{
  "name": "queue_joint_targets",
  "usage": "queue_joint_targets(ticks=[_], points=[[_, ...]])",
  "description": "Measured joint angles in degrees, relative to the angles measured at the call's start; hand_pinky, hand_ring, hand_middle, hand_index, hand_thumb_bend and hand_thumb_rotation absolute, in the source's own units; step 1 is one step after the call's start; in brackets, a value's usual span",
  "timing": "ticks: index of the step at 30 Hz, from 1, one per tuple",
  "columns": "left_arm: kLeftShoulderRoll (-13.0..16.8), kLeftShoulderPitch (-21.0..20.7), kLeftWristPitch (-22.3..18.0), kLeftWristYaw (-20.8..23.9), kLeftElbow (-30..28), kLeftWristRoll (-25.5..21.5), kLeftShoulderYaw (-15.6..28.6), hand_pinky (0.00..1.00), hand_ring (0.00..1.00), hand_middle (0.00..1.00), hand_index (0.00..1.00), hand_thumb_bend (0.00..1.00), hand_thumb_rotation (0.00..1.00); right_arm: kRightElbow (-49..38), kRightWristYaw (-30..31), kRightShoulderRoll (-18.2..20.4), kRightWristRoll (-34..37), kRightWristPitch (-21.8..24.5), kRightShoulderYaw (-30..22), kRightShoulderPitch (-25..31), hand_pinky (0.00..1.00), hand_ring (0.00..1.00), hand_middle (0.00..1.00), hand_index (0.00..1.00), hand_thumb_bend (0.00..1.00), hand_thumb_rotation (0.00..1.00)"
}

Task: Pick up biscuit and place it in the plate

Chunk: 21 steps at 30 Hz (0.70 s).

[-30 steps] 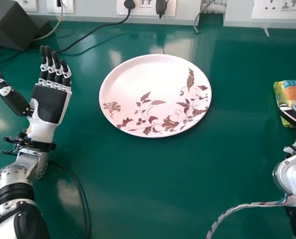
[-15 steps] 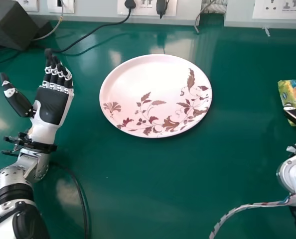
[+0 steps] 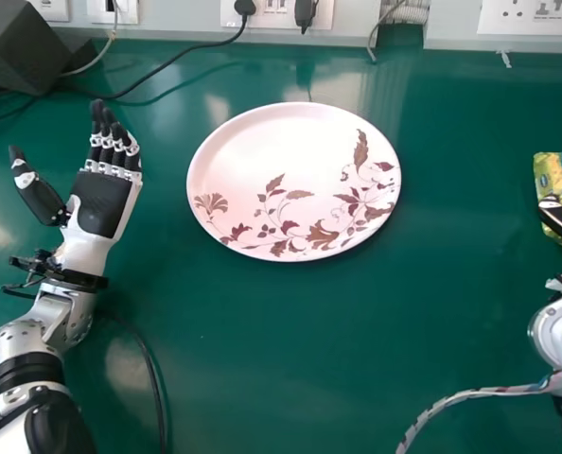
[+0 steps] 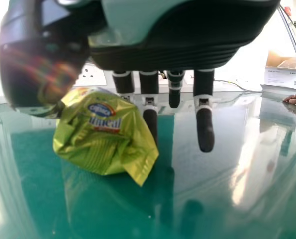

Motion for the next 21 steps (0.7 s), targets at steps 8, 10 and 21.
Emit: queue_joint_targets(ticks=[8, 10, 21], points=[[-1.1, 0.4, -0.9, 2.3, -1.7, -0.4, 0.1, 0.58, 0.74, 0.87, 0.96, 1.0, 0.57, -1.7, 0.8, 0.4, -0.2, -0.9, -0.2, 0.8, 0.22, 0.32, 0.47, 0.44, 0.53, 0.0], [-1.3, 0.5, -0.8, 3.9, -1.8, -0.8, 0.2, 0.6, 0.76, 0.88, 0.95, 1.0, 0.57, -2.1, 1.6, 0.6, -0.8, -1.1, -0.2, 0.8, 0.21, 0.32, 0.47, 0.44, 0.53, 0.0], [-2.1, 1.0, -1.5, 7.1, -3.5, -1.6, 0.2, 0.67, 0.77, 0.87, 0.96, 1.0, 0.53, -4.5, 2.9, 2.0, -1.5, -2.6, -0.3, 0.8, 0.2, 0.3, 0.47, 0.44, 0.53, 0.0]])
